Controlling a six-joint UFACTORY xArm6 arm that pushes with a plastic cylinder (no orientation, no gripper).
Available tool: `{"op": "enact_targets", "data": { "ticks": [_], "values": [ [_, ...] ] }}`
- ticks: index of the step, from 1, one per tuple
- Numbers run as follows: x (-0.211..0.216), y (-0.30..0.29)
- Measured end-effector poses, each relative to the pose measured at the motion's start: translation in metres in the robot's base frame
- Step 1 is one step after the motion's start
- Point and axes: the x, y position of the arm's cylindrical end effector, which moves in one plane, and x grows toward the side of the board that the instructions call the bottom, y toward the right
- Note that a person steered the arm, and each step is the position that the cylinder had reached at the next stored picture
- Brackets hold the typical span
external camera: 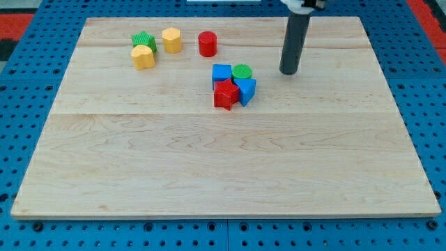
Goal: Nudge the red circle to the left
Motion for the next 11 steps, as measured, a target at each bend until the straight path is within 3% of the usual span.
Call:
{"op": "enact_targets", "data": {
  "ticks": [4,11],
  "values": [
    [-0.013,-0.122],
    [-0.035,-0.179]
  ]
}}
